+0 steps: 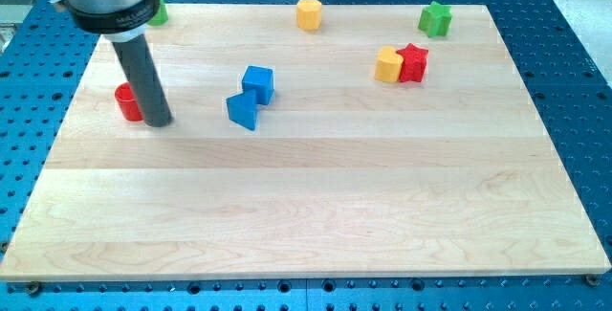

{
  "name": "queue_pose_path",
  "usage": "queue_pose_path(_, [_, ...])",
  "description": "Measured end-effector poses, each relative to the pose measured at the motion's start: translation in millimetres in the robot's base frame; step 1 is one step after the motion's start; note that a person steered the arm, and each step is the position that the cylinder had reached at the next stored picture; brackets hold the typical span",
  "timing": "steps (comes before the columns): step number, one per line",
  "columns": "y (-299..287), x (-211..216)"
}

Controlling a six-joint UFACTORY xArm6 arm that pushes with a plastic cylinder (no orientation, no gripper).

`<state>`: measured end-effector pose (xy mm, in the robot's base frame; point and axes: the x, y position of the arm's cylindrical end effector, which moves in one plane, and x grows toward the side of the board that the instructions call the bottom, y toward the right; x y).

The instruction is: Move the red circle to the center left of the board

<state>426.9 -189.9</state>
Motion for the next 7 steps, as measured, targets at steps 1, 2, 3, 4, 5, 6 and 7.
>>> queue_pose_path(1, [-8.1,0.0])
queue_pose_path(2, [-11.3,0.0])
queue_pose_path(3, [-13.7,0.0])
queue_pose_path(4, [41.6,-1.6])
queue_pose_path(5, [116.7,-12.1])
queue_pose_path(6, [133.8,13.6])
queue_pose_path(7, [181.3,19.6])
